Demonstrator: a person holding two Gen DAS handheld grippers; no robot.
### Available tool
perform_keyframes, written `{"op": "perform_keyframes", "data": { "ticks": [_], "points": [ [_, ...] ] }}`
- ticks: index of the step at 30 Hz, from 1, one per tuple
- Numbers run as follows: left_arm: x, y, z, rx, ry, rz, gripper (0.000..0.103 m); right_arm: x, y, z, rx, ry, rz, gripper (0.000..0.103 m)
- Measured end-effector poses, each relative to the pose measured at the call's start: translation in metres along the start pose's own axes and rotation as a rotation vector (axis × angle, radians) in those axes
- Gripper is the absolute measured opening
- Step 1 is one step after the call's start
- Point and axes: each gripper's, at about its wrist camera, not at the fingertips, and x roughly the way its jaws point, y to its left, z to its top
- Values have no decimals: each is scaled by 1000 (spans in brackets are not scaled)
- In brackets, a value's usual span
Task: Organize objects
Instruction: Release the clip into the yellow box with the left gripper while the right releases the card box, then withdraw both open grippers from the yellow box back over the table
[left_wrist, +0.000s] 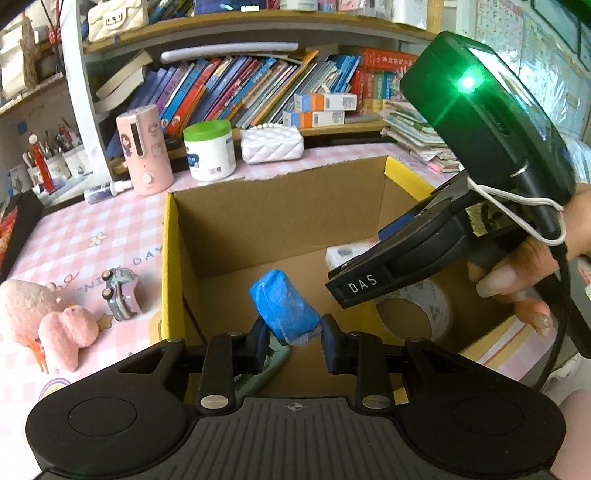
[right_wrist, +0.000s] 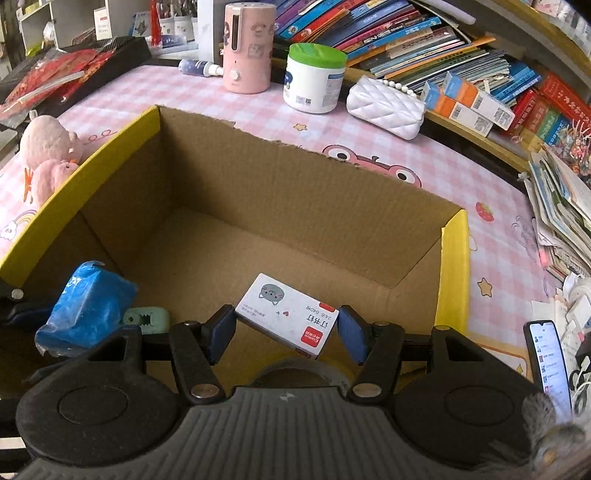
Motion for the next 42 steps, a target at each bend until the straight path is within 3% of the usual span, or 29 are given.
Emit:
{"op": "perform_keyframes", "data": {
  "ticks": [2, 7, 14, 19, 27, 32, 37, 42],
  "points": [
    [-5, -1, 0, 13, -17, 2, 40, -4, -1, 0, 10, -15, -4, 60],
    [-17, -3, 0, 18, -61, 14, 53, -19, -1, -2, 36, -60, -29, 64],
    [-40, 2, -6, -1, -99, 9, 54, -52, 5, -13, 101, -136, -63, 66],
    [-63, 9, -13, -22, -142, 13, 66, -85, 14, -27, 146, -209, -109, 67],
    [-95, 32, -34, -68, -176, 14, 68, -139, 37, -59, 254, -315, -205, 67],
    [-110, 47, -54, -76, -173, 17, 69, -155, 62, -80, 313, -322, -242, 67],
    [-121, 62, -76, -85, -152, 28, 69, -157, 94, -103, 363, -279, -262, 67],
    [-133, 75, -101, -90, -126, 47, 76, -153, 133, -122, 364, -229, -283, 66]
  ]
}}
